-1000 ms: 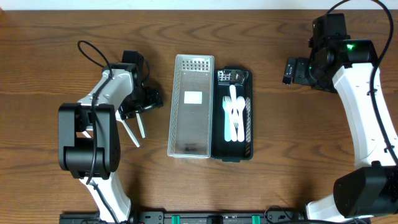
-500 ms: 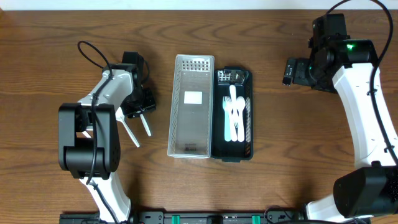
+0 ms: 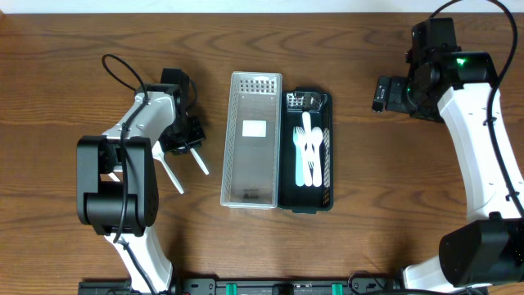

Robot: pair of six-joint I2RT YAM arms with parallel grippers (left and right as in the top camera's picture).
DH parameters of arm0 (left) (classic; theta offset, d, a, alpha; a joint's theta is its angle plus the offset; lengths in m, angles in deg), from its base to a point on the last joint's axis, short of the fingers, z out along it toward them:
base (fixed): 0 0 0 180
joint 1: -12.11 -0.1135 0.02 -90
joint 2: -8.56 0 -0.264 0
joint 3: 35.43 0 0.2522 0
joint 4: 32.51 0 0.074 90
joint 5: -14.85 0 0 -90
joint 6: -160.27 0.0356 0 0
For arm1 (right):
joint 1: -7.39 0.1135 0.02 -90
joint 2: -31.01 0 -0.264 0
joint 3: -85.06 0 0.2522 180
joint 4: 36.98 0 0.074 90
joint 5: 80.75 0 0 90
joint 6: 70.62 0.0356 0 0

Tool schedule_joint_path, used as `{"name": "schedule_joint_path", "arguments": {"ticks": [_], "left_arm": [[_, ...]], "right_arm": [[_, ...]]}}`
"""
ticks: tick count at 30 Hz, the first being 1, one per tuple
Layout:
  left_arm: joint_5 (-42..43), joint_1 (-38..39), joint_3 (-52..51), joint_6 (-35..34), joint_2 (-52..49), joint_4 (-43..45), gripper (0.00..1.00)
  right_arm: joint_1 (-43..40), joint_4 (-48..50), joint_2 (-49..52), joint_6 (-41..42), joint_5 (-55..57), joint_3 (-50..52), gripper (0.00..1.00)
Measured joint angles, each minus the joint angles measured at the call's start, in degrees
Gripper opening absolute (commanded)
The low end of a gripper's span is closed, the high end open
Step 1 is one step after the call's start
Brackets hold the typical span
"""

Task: Pack container
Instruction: 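Move left gripper over a white spoon and grasp it, then carry spoon with left gripper into the clear caddy and release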

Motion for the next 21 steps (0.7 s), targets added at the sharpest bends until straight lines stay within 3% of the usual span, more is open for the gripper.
{"name": "schedule_joint_path", "arguments": {"ticks": [11,21], "left_arm": [[0.0,0.0,0.0,0.0,0.0,0.0,0.06],[-1.4,0.0,0.0,0.0,0.2,-1.7,0.06]], "right_arm": [[0.0,0.0,0.0,0.0,0.0,0.0,0.99],[0.0,-0.2,0.0,0.0,0.0,0.0,0.99]]}}
